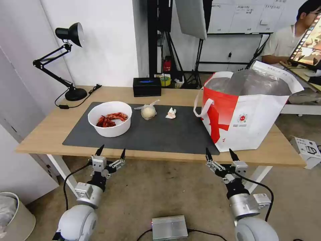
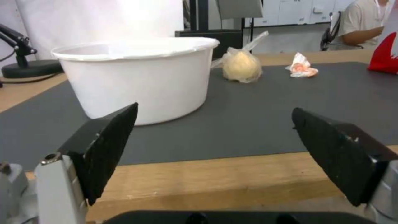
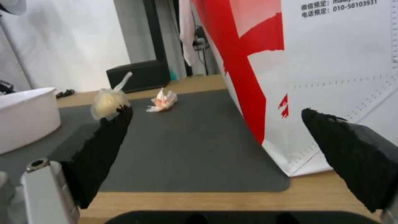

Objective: Pick up the trash from the table and place it into the takeout bag.

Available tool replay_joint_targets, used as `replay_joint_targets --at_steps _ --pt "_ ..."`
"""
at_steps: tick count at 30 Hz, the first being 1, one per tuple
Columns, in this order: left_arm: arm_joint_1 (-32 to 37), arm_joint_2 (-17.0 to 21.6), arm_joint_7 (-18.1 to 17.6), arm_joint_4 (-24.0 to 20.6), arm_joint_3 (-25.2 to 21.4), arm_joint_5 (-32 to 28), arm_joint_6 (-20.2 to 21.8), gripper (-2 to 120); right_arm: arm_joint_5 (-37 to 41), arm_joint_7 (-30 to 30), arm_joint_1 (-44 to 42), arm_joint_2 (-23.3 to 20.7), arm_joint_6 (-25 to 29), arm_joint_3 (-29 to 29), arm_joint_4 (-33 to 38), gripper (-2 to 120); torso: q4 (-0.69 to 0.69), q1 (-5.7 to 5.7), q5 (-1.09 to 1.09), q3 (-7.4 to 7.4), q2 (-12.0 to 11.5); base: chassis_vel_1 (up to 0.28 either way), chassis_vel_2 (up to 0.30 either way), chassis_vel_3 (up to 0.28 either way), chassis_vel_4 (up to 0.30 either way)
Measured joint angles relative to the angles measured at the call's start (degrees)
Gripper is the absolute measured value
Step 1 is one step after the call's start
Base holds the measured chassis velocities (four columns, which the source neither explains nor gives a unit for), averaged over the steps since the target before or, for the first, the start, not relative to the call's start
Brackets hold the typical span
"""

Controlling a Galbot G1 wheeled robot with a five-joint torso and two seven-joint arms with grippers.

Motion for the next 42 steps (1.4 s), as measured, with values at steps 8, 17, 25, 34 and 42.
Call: replay_joint_targets --at_steps 8,17,25,34,42 --pt "0.3 -0.32 0.03 -0.27 -0.02 0.09 -0.09 100 0.19 -0.08 0.15 -0.15 0.35 -0.16 -0.27 100 0.0 0.0 0.0 0.0 0.0 0.0 0.0 0.0 0.0" --pt "2.13 -1.32 0.1 -1.49 -0.55 0.73 -0.41 100 5.41 0.35 5.07 -1.11 0.2 -3.86 -2.28 100 0.0 0.0 0.0 0.0 0.0 0.0 0.0 0.0 0.0" --pt "2.29 -1.46 0.16 -1.81 0.28 0.77 -0.47 100 5.96 0.83 11.14 -2.0 -0.33 -7.25 -5.75 100 -0.01 0.01 0.0 0.0 0.0 0.0 0.0 0.0 0.0" --pt "3.13 -1.71 0.16 -2.11 -0.1 0.81 -0.89 100 5.89 1.14 17.83 -2.48 -0.55 -11.5 -11.06 100 0.0 0.01 0.0 0.0 0.0 0.0 0.0 0.0 0.0" --pt "3.4 -2.33 0.22 -2.3 -0.21 0.9 -1.02 100 6.06 2.94 26.47 -3.42 -0.85 -15.17 -17.03 100 0.0 0.01 0.0 0.01 0.0 0.0 0.0 0.0 0.0"
